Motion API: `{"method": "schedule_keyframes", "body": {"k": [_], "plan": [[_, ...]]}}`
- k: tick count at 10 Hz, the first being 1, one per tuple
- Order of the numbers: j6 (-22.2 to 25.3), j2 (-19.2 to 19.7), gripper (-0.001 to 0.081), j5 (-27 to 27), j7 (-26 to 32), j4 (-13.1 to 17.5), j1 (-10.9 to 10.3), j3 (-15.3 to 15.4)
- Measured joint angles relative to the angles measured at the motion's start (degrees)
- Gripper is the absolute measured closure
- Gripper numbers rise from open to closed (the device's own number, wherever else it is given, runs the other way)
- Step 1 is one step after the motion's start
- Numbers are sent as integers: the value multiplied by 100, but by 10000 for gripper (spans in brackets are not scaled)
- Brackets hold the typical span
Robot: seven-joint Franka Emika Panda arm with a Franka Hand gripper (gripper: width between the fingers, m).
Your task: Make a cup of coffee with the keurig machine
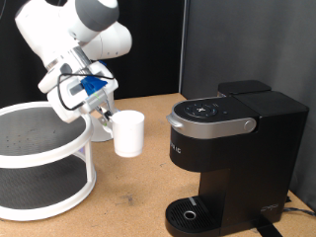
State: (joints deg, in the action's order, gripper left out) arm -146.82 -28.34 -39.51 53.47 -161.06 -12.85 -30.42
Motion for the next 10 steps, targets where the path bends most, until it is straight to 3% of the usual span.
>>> {"method": "schedule_keyframes", "body": {"k": [3,5,10], "plan": [[-770,602,742,-1139,840,13,-731,-218],[-1247,949,742,-2163,1710,115,-1301,-502],[-669,1183,742,-1105,1070,127,-1064,-480]]}}
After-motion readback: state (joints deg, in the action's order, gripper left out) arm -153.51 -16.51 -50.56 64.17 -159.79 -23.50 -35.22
